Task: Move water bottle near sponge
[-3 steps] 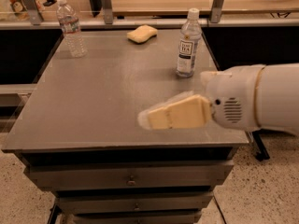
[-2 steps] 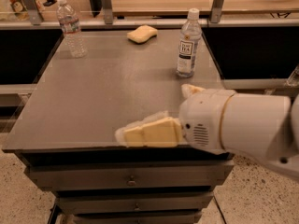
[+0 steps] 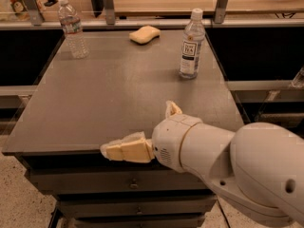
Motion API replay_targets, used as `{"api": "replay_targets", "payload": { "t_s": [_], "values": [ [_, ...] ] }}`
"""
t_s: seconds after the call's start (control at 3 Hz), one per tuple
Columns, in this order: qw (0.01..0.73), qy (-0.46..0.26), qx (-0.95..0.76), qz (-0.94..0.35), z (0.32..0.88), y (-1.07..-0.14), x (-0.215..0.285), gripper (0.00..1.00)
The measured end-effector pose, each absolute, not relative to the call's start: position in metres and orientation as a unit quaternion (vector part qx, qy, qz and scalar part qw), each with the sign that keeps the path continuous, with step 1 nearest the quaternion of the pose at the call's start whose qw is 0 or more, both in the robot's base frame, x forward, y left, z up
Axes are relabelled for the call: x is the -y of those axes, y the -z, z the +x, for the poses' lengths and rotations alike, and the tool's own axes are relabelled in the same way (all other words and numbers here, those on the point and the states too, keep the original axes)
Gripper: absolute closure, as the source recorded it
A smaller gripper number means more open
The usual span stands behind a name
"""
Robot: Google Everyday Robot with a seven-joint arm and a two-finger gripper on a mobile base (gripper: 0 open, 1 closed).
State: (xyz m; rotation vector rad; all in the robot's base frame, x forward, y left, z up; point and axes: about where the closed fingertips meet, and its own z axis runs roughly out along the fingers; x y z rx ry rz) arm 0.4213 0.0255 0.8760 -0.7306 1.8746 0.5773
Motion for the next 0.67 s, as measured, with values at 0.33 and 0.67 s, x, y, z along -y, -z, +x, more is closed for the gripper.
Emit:
{"api": "replay_targets", "payload": {
  "t_s": [0.33, 0.67],
  "values": [
    [0.514, -0.214, -0.776, -0.295, 0.44, -0.863, -0.034, 0.0],
    [0.528, -0.198, -0.777, -0.281, 0.463, -0.86, -0.039, 0.0]
  ]
}}
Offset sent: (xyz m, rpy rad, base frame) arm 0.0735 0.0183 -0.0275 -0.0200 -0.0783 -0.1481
